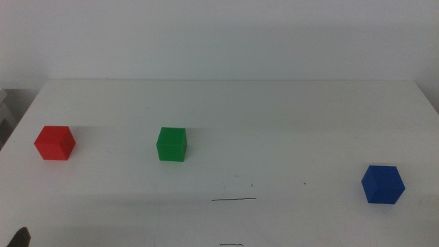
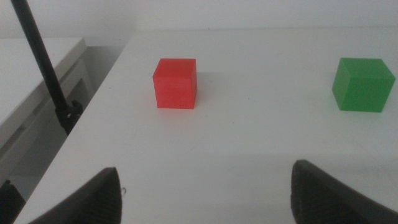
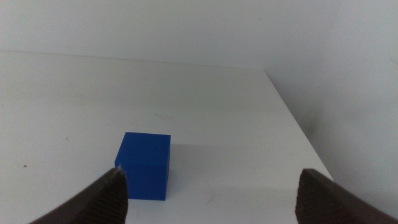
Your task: Stack red cubes first, then green, then blue cubes in a specific spot.
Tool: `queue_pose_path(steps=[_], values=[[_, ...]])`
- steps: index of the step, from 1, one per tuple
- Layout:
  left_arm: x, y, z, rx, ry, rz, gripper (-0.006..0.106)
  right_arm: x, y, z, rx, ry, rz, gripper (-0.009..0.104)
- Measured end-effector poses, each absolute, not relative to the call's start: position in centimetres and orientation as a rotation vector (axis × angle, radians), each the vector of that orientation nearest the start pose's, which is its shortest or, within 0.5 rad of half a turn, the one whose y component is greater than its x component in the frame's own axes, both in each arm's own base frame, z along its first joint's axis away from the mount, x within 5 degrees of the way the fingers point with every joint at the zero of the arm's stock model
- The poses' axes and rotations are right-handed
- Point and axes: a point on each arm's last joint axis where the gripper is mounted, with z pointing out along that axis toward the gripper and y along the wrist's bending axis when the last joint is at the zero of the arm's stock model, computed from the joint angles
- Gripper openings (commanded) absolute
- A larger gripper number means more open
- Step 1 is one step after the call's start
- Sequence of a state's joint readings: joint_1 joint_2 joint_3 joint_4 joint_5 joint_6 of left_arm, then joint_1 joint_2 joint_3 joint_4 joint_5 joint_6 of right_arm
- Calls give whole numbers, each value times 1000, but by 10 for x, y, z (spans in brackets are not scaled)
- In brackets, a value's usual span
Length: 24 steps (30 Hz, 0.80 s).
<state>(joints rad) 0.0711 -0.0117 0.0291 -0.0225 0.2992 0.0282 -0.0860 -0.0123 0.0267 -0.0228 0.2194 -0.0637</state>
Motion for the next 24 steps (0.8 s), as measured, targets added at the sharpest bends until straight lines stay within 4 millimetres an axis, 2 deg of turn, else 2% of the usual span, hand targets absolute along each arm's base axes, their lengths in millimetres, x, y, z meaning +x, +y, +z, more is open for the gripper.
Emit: queue_pose_path(steps=[16, 19, 24], values=[[54, 11, 178, -174, 1801, 146, 93, 55, -5, 185, 4, 1719, -132, 90], [58, 11, 192, -178, 1838, 143, 93, 55, -5, 185, 4, 1719, -132, 90], [75, 15, 242, -180, 1911, 137, 93, 55, -5, 185, 4, 1719, -132, 90]])
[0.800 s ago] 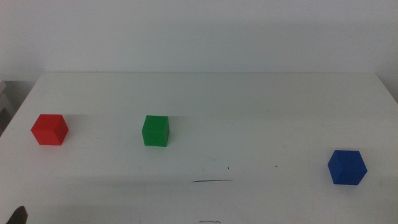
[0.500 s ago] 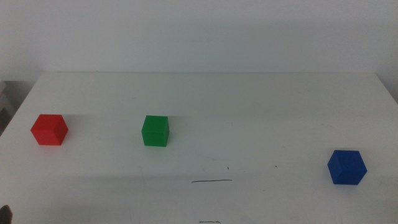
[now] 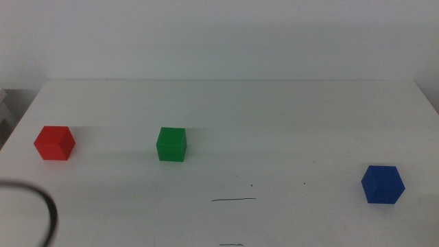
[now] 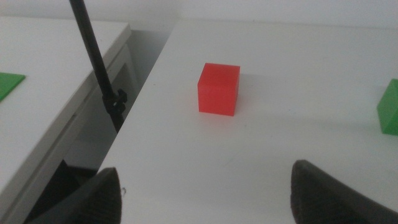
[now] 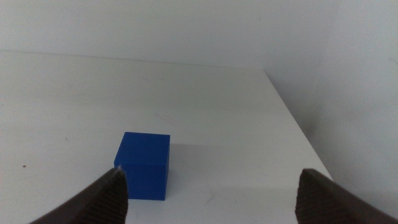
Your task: Stack red cubes first, then green, then blue cubes in a specific spot.
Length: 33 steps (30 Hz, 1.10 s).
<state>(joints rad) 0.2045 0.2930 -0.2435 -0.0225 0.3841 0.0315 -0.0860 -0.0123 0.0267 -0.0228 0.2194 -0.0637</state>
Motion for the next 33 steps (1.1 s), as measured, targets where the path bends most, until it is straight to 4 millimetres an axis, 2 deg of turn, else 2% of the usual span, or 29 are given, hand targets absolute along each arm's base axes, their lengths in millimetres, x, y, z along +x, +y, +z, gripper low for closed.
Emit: queue_pose_path(steps=[12, 17, 20, 23, 29, 33], values=[[134, 26, 354, -194, 2290, 99, 93, 55, -5, 185, 4, 1719, -132, 90], [166, 33, 385, -169, 2421, 101, 93, 55, -5, 185, 4, 1719, -132, 90], [190, 38, 394, -118, 2483, 117, 93, 55, -5, 185, 4, 1719, -132, 90], [218, 44, 394, -87, 2551, 118, 93, 55, -5, 185, 4, 1719, -132, 90], [266, 55, 378, -71, 2656, 116, 93, 55, -5, 185, 4, 1719, -132, 90], [300, 62, 363, 13, 2711, 124, 93, 55, -5, 185, 4, 1719, -132, 90]])
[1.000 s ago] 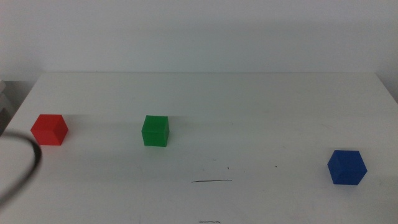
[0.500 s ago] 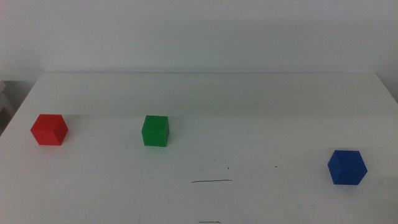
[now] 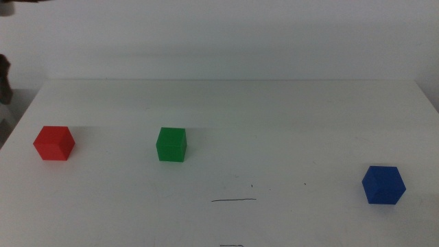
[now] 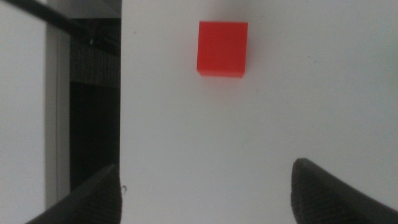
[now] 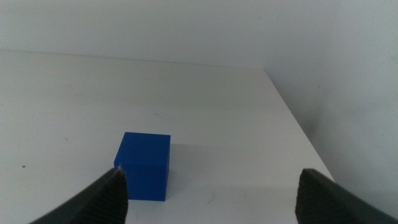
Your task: Stack red cubes first, then green, then blue cubes in a specific spot.
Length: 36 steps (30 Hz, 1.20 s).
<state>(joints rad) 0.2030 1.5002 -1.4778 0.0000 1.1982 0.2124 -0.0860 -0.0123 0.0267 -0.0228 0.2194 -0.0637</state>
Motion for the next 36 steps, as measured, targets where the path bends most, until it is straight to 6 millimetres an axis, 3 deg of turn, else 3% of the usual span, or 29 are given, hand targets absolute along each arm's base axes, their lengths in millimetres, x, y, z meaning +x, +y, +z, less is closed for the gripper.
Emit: queue_pose_path(steps=[9, 14, 22, 36], values=[[378, 77, 328, 82, 2798, 105, 93, 55, -5, 185, 4, 1719, -132, 90], [405, 80, 306, 97, 2823, 52, 93, 55, -5, 185, 4, 1719, -132, 90], [426, 77, 271, 162, 2869, -78, 93, 55, -5, 185, 4, 1719, -132, 90], [439, 80, 225, 169, 2967, -105, 93, 55, -5, 185, 4, 1719, -132, 90]])
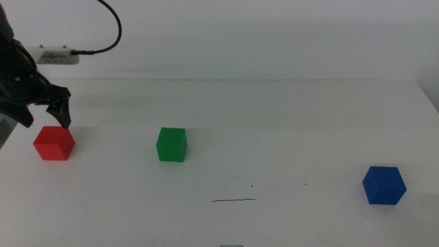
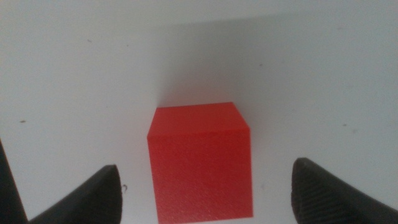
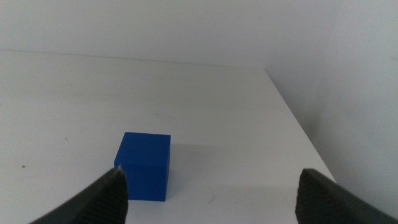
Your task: Stack red cubes first, then green, then blue cubes in a specific spot.
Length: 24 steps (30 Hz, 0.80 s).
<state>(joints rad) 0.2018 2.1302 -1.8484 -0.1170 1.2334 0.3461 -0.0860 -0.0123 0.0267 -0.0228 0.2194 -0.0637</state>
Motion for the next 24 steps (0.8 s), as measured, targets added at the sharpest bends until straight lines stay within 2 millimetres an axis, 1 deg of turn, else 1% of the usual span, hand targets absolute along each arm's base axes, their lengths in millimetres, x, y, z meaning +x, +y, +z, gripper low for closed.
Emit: queue_pose_path(steps=[7, 15, 17, 20, 22, 24], values=[[443, 81, 207, 171, 3004, -106, 93, 55, -5, 185, 4, 1719, -132, 90], [448, 82, 179, 168, 3058, -130, 93, 55, -5, 185, 4, 1718, -132, 90], [448, 82, 175, 168, 3065, -133, 93, 55, -5, 185, 4, 1718, -132, 90], [449, 82, 171, 168, 3070, -135, 86, 55, -5, 185, 4, 1718, -132, 90], [449, 82, 169, 168, 3075, -137, 78, 55, -5, 185, 4, 1718, -132, 90], [449, 82, 169, 161, 3076, -138, 65, 55, -5, 185, 4, 1718, -132, 90]])
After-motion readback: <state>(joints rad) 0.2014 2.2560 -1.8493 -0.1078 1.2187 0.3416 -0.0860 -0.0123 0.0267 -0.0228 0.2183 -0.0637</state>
